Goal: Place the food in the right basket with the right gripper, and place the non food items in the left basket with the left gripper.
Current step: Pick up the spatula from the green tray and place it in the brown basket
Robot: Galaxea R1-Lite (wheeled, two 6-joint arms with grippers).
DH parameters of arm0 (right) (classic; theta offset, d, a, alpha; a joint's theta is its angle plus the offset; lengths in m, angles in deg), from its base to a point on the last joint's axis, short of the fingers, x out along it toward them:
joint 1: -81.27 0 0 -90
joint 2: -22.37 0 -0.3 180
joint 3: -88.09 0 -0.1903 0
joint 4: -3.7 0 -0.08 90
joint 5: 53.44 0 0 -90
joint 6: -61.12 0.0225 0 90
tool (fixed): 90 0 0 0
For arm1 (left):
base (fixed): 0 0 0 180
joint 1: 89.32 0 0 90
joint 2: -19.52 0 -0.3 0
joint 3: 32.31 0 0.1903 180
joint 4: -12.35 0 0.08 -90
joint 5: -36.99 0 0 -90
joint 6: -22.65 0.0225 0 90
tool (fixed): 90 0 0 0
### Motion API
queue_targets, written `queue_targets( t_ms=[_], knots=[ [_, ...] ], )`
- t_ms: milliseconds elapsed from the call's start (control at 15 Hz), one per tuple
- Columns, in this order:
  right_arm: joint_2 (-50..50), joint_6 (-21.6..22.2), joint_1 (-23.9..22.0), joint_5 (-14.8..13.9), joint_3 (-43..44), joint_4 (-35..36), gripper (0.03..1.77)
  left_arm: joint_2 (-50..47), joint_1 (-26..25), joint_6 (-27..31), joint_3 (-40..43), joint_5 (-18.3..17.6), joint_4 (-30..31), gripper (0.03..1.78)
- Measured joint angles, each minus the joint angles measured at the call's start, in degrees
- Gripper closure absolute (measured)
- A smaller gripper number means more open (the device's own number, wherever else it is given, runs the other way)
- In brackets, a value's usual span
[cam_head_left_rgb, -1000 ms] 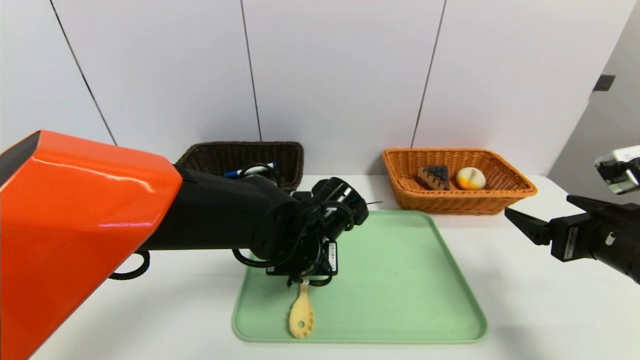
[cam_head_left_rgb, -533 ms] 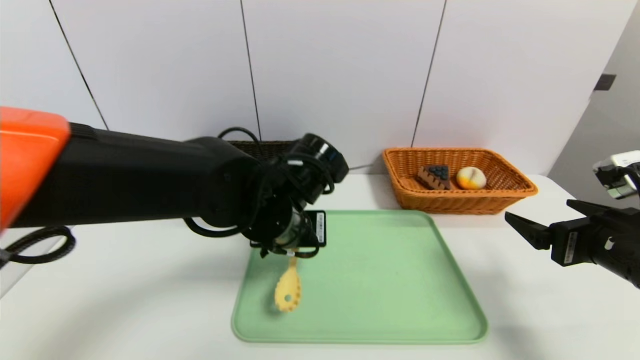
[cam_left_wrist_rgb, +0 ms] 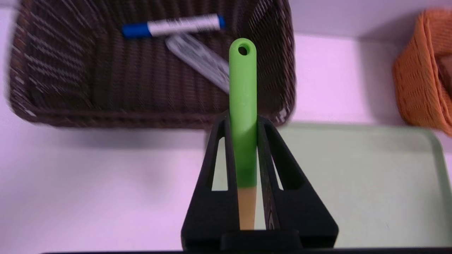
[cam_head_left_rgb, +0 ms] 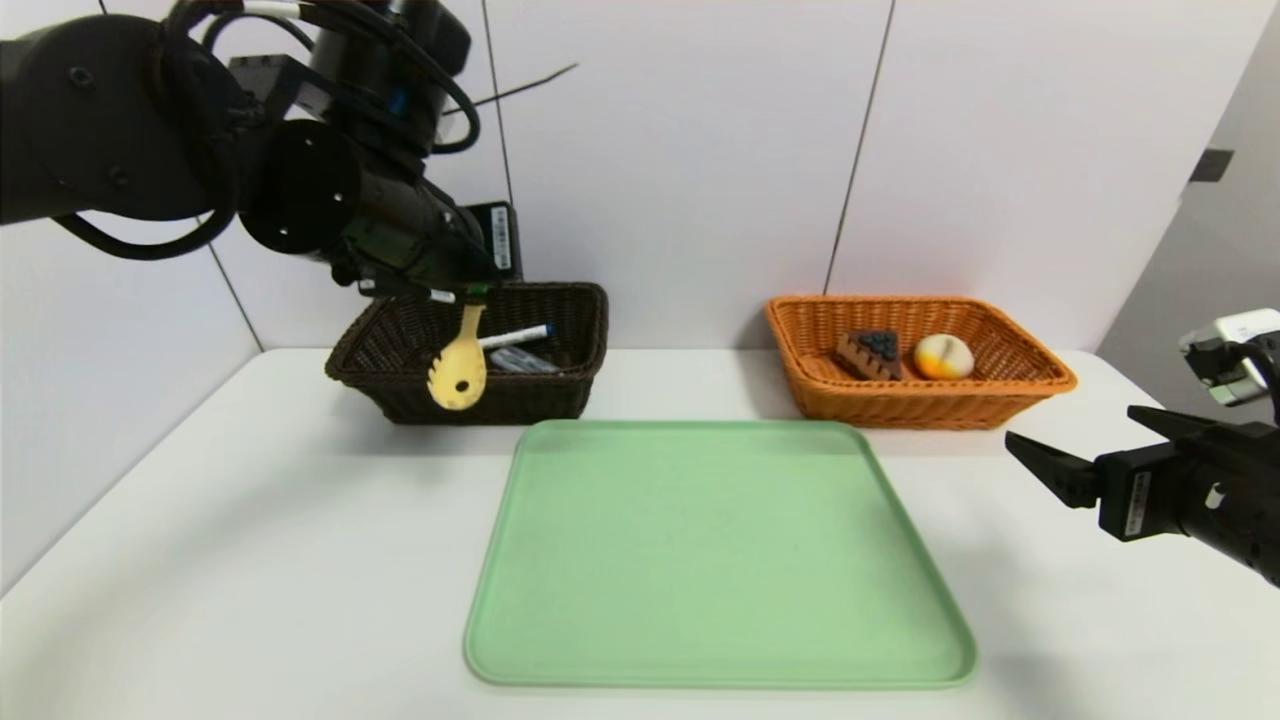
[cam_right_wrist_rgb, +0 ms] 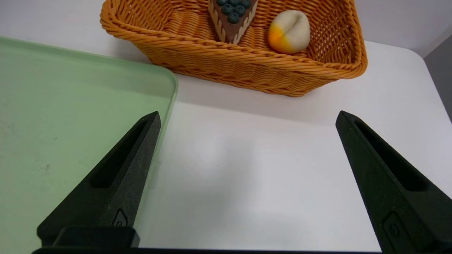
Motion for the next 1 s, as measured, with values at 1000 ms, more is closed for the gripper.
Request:
queue_targets(
  t_ms=[1000],
  knots=[
    [-0.8, -0.7, 0.9, 0.0, -1.6, -0.1, 0.09, 23.7, -18.1, 20.5, -1.0, -2.1, 45.3, 1.63]
  ],
)
